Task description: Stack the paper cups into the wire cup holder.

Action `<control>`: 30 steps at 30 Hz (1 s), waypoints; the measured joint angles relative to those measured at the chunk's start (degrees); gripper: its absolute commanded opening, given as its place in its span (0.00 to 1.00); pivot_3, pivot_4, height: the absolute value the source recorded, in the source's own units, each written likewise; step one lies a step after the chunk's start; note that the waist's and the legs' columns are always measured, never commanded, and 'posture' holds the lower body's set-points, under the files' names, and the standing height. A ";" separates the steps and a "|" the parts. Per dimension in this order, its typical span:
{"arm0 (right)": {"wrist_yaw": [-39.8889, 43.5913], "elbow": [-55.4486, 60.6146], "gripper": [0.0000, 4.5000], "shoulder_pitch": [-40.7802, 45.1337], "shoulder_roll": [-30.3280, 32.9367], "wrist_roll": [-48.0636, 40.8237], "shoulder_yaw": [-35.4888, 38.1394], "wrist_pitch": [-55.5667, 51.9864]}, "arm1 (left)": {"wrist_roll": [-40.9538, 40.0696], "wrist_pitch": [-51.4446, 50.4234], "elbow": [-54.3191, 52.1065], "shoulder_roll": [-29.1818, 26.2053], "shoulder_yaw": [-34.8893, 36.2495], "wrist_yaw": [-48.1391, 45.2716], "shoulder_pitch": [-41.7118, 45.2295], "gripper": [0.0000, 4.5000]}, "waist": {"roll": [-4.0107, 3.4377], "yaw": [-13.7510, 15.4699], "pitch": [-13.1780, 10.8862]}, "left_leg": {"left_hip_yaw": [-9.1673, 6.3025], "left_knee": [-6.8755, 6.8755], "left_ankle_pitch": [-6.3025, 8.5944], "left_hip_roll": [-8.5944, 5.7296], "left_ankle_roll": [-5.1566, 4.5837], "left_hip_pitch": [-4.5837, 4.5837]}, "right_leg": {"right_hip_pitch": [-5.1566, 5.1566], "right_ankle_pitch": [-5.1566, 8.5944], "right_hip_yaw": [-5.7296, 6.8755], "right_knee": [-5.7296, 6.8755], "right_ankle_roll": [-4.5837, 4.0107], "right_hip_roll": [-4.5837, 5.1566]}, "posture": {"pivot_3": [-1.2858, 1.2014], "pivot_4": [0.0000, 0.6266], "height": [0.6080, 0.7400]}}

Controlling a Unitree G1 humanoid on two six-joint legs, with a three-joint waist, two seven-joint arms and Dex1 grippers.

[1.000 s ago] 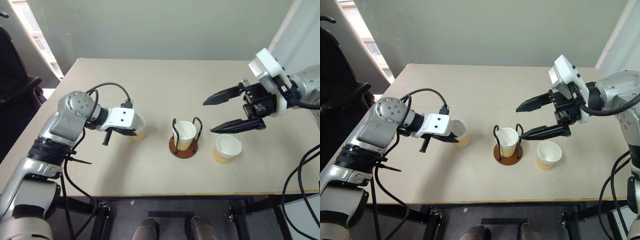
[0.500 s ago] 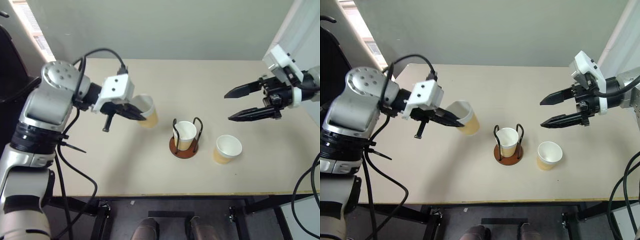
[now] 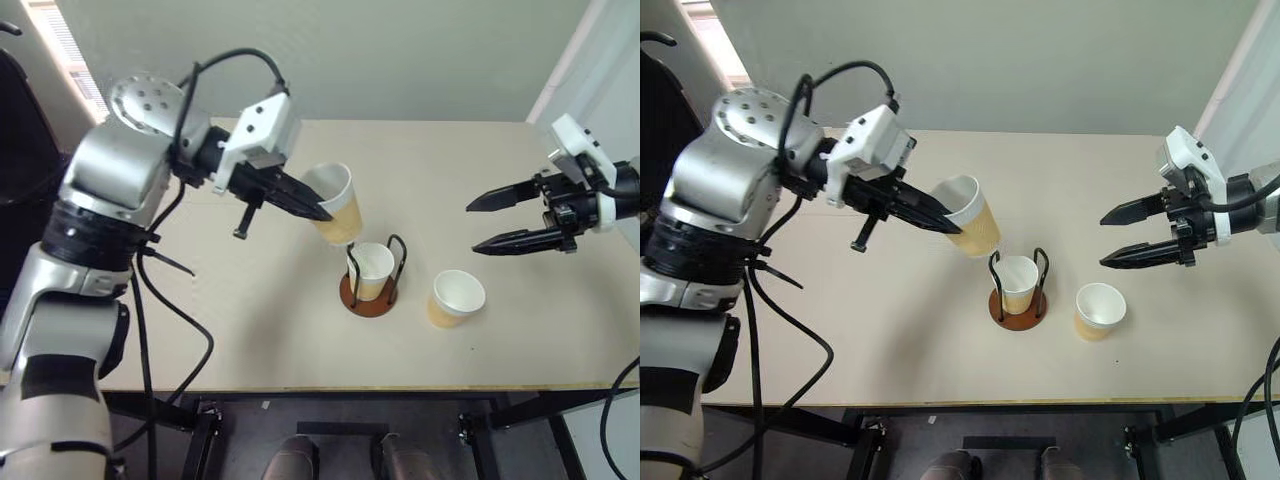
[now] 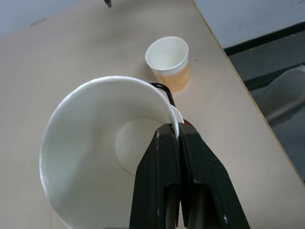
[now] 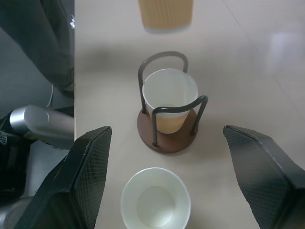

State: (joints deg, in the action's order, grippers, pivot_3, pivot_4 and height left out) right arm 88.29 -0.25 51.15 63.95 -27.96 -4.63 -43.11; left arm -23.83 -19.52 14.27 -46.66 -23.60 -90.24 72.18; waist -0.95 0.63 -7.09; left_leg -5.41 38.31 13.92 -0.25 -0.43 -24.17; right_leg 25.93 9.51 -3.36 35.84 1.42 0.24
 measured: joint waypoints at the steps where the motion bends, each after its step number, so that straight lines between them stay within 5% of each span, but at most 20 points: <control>1: -0.28 0.71 0.86 -0.70 0.15 -0.10 0.50 -0.24 | 0.05 0.93 1.34 0.74 -1.02 0.00 0.58 0.00 | 0.01 0.01 0.00 | 0.01 0.00 0.00 0.00 0.00 -0.01 | 0.00 -0.01 0.00 -0.02 0.03 0.00 | 0.52 0.24 1.00; 30: -5.67 7.99 0.86 -8.35 2.69 -5.68 6.29 -4.32 | 0.53 10.65 17.01 12.40 -8.45 -0.04 7.45 0.00 | 0.00 0.94 -0.01 | 0.06 0.84 0.30 -0.07 -0.50 -0.68 | -0.15 -0.37 -0.03 -0.89 0.87 0.03 | 0.52 0.24 1.00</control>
State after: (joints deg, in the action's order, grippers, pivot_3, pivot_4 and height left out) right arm 82.63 7.74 42.80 66.65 -33.64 1.67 -47.43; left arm -23.30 -8.87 31.28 -34.26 -32.05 -90.28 79.63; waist -0.95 1.58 -7.11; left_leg -5.35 39.15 14.22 -0.32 -0.93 -24.85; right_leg 25.79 9.14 -3.40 34.96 2.29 0.27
